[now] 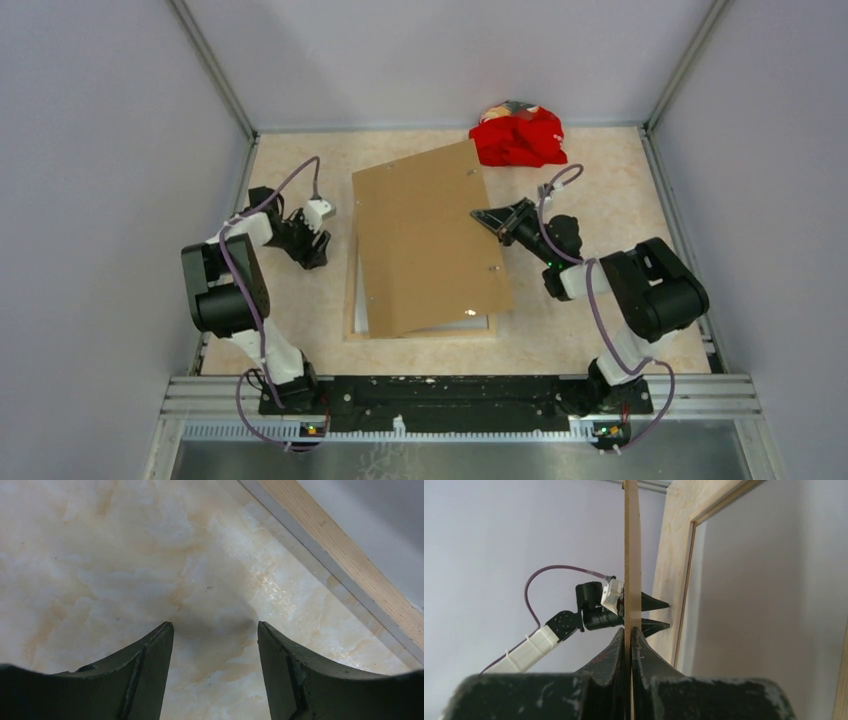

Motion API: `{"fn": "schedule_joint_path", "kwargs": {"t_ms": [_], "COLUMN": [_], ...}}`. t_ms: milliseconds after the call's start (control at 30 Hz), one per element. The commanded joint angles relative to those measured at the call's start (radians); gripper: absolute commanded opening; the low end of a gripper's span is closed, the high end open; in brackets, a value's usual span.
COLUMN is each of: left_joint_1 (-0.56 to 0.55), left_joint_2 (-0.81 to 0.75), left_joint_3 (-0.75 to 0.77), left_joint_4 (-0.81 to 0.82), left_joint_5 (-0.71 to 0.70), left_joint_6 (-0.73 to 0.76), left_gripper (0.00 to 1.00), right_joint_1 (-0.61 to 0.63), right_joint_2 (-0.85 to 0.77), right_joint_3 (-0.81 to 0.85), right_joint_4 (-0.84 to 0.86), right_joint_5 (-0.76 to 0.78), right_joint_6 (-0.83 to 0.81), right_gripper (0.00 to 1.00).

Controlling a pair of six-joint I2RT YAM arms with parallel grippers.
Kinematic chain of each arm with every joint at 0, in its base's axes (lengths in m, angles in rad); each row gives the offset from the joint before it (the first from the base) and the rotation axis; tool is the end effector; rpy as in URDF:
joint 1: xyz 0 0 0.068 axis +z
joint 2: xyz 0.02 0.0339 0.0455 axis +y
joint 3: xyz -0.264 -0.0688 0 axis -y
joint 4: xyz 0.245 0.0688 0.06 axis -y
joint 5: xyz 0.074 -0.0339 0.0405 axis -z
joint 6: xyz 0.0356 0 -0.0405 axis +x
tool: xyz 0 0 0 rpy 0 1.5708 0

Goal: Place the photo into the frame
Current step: Turn over the photo frame item on the photo frame.

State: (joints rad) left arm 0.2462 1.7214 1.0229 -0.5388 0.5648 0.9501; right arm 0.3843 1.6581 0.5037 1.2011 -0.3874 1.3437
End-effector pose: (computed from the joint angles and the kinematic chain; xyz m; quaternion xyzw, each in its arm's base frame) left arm 0.3149 0.0595 0.1646 0.3699 0.8731 -0.1373 0.2865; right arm 0.2766 0.1264 0.1817 0.1891 0.6653 0.6261 0.3599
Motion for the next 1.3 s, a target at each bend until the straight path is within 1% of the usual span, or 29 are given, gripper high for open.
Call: {"fn": "schedule_joint_path", "kwargs": {"t_ms": [0,133,233,400,533,667,1067,1200,1267], "left_joint_1": [-0.013,-0.014,-0.014,-0.013,-0.026,-0.057,-0.077,-0.080,-0.081], "left_joint_2": [-0.017,-0.024,-0.018,0.012,0.048,0.052,0.019,0.001,-0.009], "left_joint_3": [-0.018,-0.020,0.024,0.187,0.319,0.345,0.281,0.256,0.243], "left_joint_4": [0.039,0.048,0.062,0.105,0.055,0.046,0.068,0.082,0.074], "left_joint_5": [0.038,0.057,0.056,0.036,0.082,0.058,-0.053,-0.123,-0.136], "left_joint_6": [0.050,0.031,-0.046,-0.266,-0.352,-0.359,-0.330,-0.333,-0.325], "left_gripper": [0.68,0.68,0.68,0.69,0.70,0.71,0.70,0.68,0.68], "right_joint_1": [0.021,0.022,0.022,0.030,0.055,0.087,0.133,0.132,0.133], "right_joint_2": [0.020,0.032,0.037,0.030,0.019,0.022,0.032,0.013,0.002], "right_joint_3": [0.010,-0.003,0.000,0.000,0.006,0.027,0.056,0.063,0.067], "right_joint_4": [0.206,0.201,0.197,0.165,0.139,0.114,0.114,0.077,0.060], "right_joint_5": [0.036,0.066,0.058,0.021,0.009,-0.001,0.012,0.030,0.043], "right_joint_6": [0.058,0.049,0.060,0.069,0.069,0.067,0.084,0.067,0.059], "right_gripper": [0.00,0.00,0.00,0.00,0.00,0.00,0.00,0.00,0.00]}}
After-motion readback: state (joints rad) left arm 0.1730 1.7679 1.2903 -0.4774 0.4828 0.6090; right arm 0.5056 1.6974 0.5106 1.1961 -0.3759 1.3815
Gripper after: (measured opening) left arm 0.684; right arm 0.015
